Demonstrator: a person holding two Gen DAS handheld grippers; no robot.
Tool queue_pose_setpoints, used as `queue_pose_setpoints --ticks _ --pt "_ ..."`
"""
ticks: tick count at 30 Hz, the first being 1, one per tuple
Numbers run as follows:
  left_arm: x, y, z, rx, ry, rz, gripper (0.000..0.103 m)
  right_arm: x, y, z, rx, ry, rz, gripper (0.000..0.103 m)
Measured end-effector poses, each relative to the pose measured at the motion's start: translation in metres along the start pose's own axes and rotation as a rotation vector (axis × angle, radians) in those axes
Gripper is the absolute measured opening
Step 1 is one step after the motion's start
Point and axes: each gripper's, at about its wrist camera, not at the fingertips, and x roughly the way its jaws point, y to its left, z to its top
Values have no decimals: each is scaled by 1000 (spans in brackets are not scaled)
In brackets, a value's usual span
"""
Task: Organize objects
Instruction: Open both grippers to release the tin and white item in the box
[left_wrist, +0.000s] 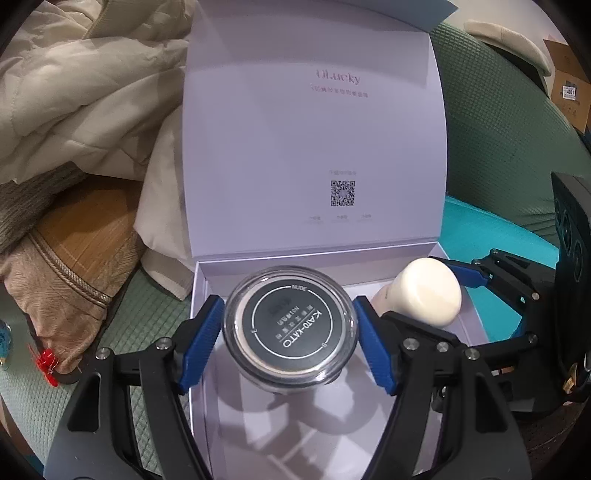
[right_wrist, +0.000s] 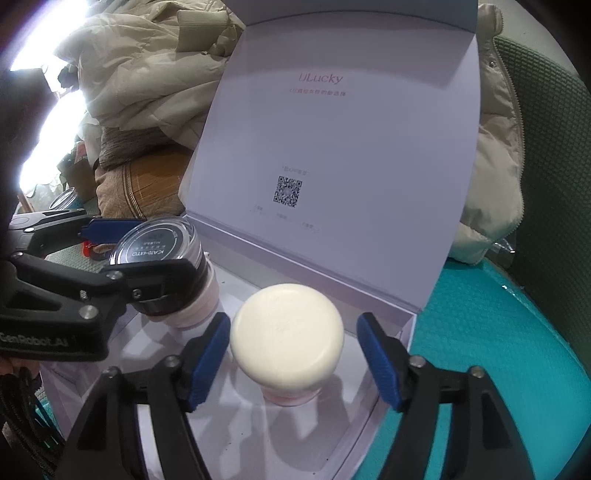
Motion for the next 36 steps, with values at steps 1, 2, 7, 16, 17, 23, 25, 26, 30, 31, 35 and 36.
queue_pose_setpoints --ticks 1,2,7,16,17,23,25,26,30,31,35,36 --pt "-2 1 0 -5 1 -4 70 -1 1 1 -2 1 -4 74" --pt "-4 1 0 -9 4 -8 70 -1 3 2 -5 8 -11 74" --pt "-16 4 -1 -13 2 -3 71 -9 5 5 -15 22 -80 74" --pt "-40 8 1 -34 -20 17 71 -28 12 3 16 47 -95 75" --pt "-43 17 2 -33 -24 15 71 -29 13 3 21 53 -98 75" --pt "-50 9 -5 -15 -18 13 71 -44 17 0 53 59 -110 75" --pt "-51 6 -6 -12 -19 12 71 -51 21 -1 51 56 -115 75" --pt "-54 5 -8 -11 -22 11 72 -55 22 -1 48 53 -116 75" --pt "-68 -1 -7 -8 -37 8 72 -67 27 -1 51 45 -134 75" --pt "-71 -2 -9 -7 -39 7 72 -69 28 -1 52 44 -137 75" --pt "-84 -6 -12 0 -45 11 72 -80 34 1 51 43 -151 75" --pt "-87 -7 -13 -1 -48 10 72 -83 35 2 48 41 -153 75"
